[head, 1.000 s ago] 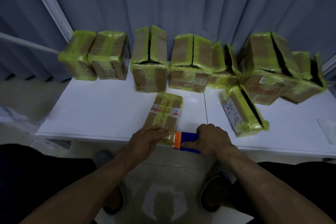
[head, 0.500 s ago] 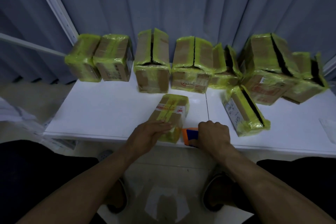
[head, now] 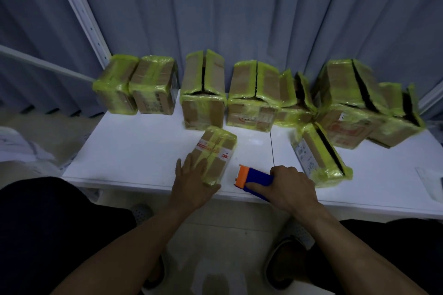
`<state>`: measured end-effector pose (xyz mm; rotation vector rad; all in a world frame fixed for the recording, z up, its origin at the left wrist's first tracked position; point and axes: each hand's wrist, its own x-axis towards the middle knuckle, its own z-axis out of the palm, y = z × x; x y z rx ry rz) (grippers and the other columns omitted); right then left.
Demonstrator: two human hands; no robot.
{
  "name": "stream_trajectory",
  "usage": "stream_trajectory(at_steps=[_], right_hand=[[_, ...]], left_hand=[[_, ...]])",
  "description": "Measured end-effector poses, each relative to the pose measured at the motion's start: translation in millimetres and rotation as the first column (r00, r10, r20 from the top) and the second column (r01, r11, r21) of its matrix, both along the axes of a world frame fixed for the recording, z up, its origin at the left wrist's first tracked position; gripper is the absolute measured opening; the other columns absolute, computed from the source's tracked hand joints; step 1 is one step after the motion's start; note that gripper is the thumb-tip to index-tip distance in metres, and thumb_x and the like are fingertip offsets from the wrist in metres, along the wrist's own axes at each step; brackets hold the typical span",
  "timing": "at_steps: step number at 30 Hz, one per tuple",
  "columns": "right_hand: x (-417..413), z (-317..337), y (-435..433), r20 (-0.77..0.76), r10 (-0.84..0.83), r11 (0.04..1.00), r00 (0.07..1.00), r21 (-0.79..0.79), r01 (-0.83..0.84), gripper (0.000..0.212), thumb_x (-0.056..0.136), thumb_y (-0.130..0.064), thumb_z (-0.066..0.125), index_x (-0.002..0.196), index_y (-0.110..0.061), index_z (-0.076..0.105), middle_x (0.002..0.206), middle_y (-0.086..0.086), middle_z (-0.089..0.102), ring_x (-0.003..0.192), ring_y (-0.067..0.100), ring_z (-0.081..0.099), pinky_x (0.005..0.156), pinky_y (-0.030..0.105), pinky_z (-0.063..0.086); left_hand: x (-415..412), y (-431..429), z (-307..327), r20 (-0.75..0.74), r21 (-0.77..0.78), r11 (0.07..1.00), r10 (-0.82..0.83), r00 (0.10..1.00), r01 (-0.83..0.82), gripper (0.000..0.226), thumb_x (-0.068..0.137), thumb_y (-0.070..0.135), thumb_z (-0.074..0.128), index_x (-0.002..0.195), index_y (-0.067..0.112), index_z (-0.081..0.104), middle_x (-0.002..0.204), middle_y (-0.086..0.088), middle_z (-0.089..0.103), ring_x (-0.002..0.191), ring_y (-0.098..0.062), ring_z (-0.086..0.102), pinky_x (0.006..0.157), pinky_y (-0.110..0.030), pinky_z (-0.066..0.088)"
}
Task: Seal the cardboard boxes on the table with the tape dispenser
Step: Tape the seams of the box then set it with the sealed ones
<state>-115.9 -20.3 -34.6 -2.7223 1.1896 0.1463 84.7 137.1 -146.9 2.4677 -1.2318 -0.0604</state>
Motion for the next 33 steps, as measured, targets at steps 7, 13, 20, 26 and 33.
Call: stream_trajectory(at_steps=[7,13,20,26,33], right_hand=[[16.8,0.2,4.0,0.066,0.001,0.989,0.998,0.146,-0.01,0.069,0.069,-0.093,0.057,0.078,-0.024,0.055,0.074,-0.008,0.058,0.066,0.012,0.061,0.058,0.027,0.049],[65.2,9.1,22.6,0.098,0.068,0.974,0.993,0.211,-0.087,0.071,0.073,-0.091,0.056,0.085,-0.021,0.058,0.077,-0.007,0.059,0.068,0.012,0.06,0.059,0.027,0.046],[136.5,0.0,51.2,0.144,0.094,0.891,0.985,0.43,-0.148,0.07,0.078,-0.086,0.056,0.08,-0.016,0.059,0.077,0.0,0.066,0.07,0.015,0.066,0.065,0.028,0.052],[187.9,-7.0,62.1,0.206,-0.02,0.751,0.978,0.649,-0.121,0.069,0.079,-0.078,0.065,0.089,-0.01,0.068,0.083,0.005,0.071,0.073,0.017,0.069,0.065,0.026,0.05],[228.1,-14.6,69.6,0.265,-0.086,0.627,0.96,0.764,-0.155,0.045,0.075,-0.053,0.085,0.083,-0.013,0.065,0.077,0.004,0.071,0.064,0.012,0.065,0.054,0.018,0.046]], left_hand=[[10.6,12.5,3.0,-0.129,-0.026,1.0,-0.007,0.992,0.004,0.084,0.077,0.073,0.062,0.145,0.032,0.035,0.145,0.004,0.045,0.127,-0.018,0.049,0.107,-0.036,0.038],[18.5,56.7,21.8,0.042,-0.173,0.984,-0.038,0.998,0.044,0.06,0.081,0.067,0.063,0.135,0.042,0.053,0.134,0.015,0.056,0.119,-0.007,0.053,0.103,-0.03,0.039],[64.7,121.1,13.1,0.051,0.003,0.954,0.299,0.953,-0.3,0.069,0.073,0.068,0.055,0.136,0.04,0.051,0.149,0.006,0.04,0.134,-0.019,0.04,0.105,-0.033,0.028],[123.7,135.8,6.5,0.045,0.087,0.884,0.458,0.888,-0.46,0.074,0.069,0.072,0.048,0.131,0.034,0.058,0.149,0.0,0.038,0.127,-0.029,0.045,0.104,-0.04,0.03],[211.4,137.7,2.9,-0.029,0.244,0.837,0.511,0.859,-0.49,0.077,0.073,0.072,0.034,0.138,0.032,0.044,0.154,-0.008,0.033,0.146,-0.036,0.02,0.113,-0.052,0.021]])
